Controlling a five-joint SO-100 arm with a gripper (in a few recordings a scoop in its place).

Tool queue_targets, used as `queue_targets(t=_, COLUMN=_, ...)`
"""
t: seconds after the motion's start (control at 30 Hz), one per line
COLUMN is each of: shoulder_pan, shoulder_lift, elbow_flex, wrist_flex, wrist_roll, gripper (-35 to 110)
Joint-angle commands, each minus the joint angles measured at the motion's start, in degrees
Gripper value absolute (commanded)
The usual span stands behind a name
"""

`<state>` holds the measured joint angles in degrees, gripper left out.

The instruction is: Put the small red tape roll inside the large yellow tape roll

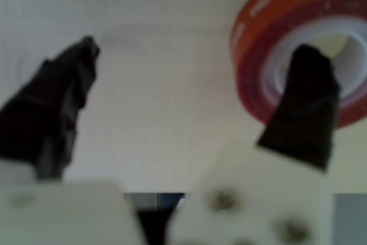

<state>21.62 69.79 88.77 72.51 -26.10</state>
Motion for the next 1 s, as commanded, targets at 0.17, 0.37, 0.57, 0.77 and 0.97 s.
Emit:
queue_targets(t=0.17, shoulder_pan=1.32, shoulder_lift=1.93, elbow_flex=-5.10, wrist_flex=0.53, wrist_roll=-1.05, gripper=0)
queue_targets(t=0.37, shoulder_pan=1.58, shoulder_lift=5.10, elbow_flex=-5.54, wrist_flex=0.53, wrist_roll=-1.05, gripper=0)
queue_targets(t=0.57, shoulder_pan=1.41, shoulder_lift=13.18, elbow_flex=-6.50, wrist_flex=0.97, wrist_roll=-1.05, gripper=0)
queue_targets(t=0.77, shoulder_pan=-3.52, shoulder_lift=30.85, elbow_flex=-6.06, wrist_flex=0.62, wrist_roll=-0.97, gripper=0)
queue_targets(t=0.97, shoulder_pan=-13.71, shoulder_lift=44.47, elbow_flex=-0.09, wrist_flex=-10.90, wrist_roll=-0.97, gripper=0)
